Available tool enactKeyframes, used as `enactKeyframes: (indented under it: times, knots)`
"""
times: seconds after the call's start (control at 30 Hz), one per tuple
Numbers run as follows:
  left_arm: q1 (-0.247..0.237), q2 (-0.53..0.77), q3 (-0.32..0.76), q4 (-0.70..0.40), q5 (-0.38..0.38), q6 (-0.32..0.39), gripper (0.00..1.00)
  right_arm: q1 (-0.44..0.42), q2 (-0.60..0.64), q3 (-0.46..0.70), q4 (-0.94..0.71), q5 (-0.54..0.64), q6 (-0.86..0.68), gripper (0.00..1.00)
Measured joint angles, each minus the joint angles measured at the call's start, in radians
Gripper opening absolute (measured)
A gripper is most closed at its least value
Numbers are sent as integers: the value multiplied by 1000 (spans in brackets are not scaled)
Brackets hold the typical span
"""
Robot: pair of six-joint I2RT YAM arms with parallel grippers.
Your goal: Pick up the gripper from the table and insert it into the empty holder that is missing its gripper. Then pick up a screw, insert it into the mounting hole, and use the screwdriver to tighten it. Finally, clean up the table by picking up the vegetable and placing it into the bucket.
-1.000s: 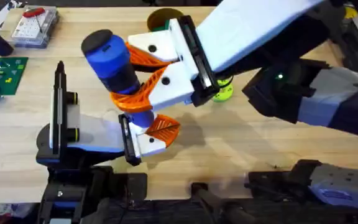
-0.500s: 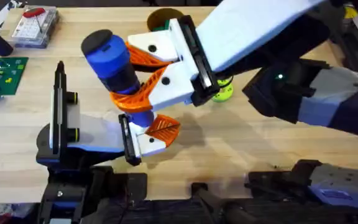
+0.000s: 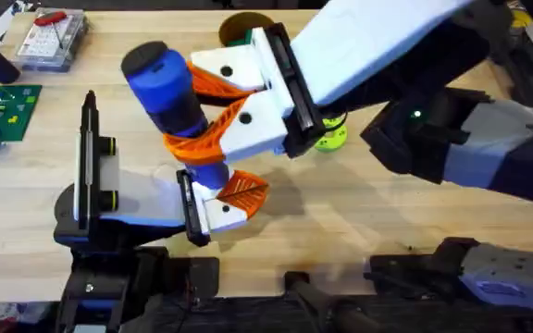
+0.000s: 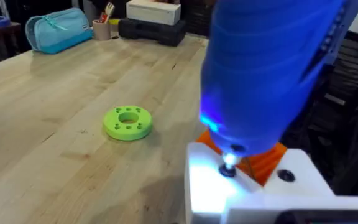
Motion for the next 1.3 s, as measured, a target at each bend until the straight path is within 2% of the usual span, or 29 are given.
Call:
enactKeyframes:
  times: [0.4,0.87,0.97,1.03,1.17,1.3]
  knots:
    - [0,0,0,0,-1,-3,15,0,6,-31,71,48,61,48]
    - [0,0,0,0,-1,-3,15,0,20,-31,139,28,97,48]
    - [0,0,0,0,-2,-3,15,-4,24,26,132,10,127,49]
    - [0,0,0,0,-2,-3,15,-12,24,146,69,-26,146,48]
    - [0,0,0,0,-2,-3,15,-24,19,290,-43,-60,147,49]
    - [0,0,0,0,-1,-3,15,-33,11,328,-132,-83,128,48]
